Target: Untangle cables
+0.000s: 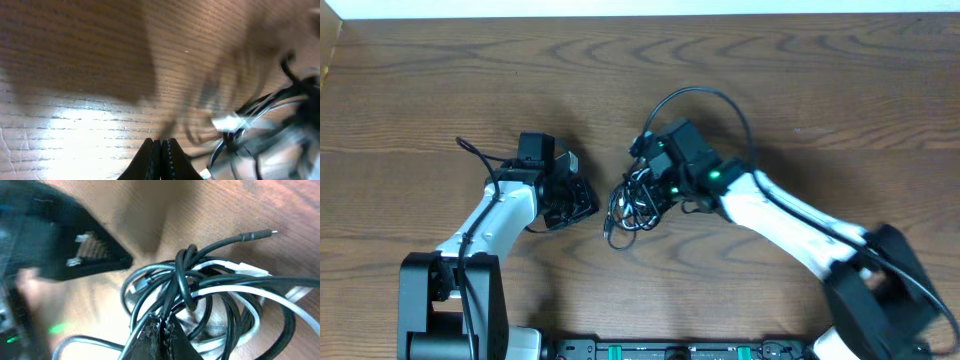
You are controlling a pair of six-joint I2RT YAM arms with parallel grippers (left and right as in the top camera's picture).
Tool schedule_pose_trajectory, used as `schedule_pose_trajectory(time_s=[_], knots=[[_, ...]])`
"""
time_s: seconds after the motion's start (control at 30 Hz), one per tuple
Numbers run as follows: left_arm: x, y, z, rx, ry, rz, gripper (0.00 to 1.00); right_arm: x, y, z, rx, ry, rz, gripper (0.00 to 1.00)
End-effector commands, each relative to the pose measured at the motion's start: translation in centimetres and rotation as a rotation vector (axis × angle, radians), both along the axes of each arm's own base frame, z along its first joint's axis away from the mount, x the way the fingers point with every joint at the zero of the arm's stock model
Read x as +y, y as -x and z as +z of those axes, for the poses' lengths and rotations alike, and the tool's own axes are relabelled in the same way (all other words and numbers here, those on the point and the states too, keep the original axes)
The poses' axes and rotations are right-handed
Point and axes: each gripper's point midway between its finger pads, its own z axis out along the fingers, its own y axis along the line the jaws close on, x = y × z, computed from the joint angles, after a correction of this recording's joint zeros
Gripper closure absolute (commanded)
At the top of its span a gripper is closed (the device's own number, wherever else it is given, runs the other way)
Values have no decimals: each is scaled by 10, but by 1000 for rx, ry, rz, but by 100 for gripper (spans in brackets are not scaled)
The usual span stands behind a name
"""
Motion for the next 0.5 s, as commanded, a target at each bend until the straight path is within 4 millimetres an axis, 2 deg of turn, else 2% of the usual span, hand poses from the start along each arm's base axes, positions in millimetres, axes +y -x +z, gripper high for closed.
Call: schedule_pose_trajectory(time_s=[0.0,0.17,0.3,0.4,0.47], knots=[[-1,3,-3,7,2,-15,92,6,22,37,-25,-75,95,99],[-1,4,-3,11,2,-14,92,13,41,71,-16,-192,180,99],[2,5,-3,18,1,-5,92,17,55,100,17,-351,300,99],[6,5,-3,24,1,9,92,12,53,99,15,-362,314,99],[8,5,-4,27,1,19,92,6,48,88,29,-328,285,99]])
